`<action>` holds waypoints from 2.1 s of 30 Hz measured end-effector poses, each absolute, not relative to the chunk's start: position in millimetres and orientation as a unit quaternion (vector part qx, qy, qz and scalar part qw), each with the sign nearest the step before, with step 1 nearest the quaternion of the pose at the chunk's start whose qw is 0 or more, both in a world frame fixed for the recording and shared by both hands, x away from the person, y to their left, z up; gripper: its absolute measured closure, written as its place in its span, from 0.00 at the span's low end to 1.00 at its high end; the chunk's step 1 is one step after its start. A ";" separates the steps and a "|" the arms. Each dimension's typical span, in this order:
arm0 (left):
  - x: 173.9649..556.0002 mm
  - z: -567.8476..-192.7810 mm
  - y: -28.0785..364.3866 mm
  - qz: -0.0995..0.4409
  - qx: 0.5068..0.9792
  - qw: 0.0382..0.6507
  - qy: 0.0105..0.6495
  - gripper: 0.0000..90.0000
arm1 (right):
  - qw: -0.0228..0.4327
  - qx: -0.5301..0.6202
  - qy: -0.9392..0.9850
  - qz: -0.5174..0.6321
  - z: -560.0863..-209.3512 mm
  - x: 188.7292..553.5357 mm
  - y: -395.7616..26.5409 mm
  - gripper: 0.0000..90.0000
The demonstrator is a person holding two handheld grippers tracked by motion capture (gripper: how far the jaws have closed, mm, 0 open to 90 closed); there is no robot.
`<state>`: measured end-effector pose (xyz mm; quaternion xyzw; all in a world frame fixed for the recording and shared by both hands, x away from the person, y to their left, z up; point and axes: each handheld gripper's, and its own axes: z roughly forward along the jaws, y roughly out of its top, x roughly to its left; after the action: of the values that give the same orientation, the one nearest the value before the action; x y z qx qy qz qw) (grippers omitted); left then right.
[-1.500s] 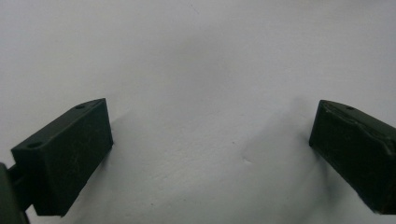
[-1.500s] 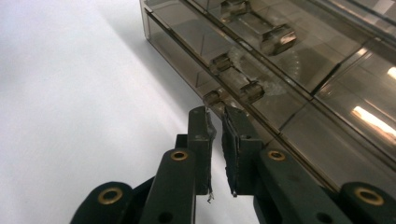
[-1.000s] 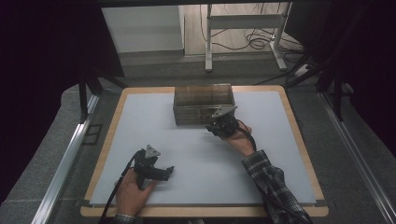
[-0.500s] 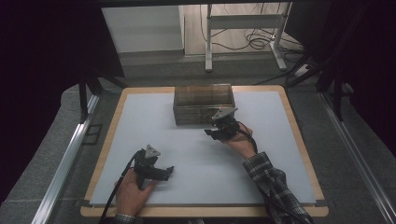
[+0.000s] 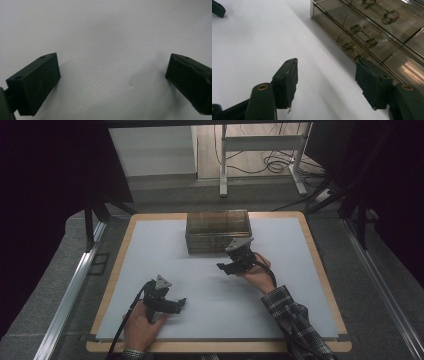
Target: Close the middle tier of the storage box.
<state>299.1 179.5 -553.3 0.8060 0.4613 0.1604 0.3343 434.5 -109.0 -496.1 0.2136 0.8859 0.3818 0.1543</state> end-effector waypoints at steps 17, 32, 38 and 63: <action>299.1 -553.1 179.4 0.160 0.806 0.334 0.461 0.00 | 0.147 0.212 0.889 0.379 -498.1 424.8 -112.5 0.27; 299.1 -553.1 179.5 0.160 0.806 0.333 0.461 0.00 | 0.144 0.206 0.890 0.379 -497.6 417.8 -115.7 0.24; 299.2 -553.0 179.6 0.161 0.807 0.333 0.461 0.00 | 0.143 0.205 0.892 0.377 -498.0 415.2 -117.0 0.23; 299.2 -553.0 179.7 0.161 0.807 0.333 0.460 0.00 | 0.138 0.191 0.897 0.374 -497.6 400.4 -121.4 0.17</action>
<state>299.2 179.7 -553.0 0.8071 0.4603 0.1613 0.3326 400.4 -121.4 -497.6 0.1913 0.8968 0.3742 0.1385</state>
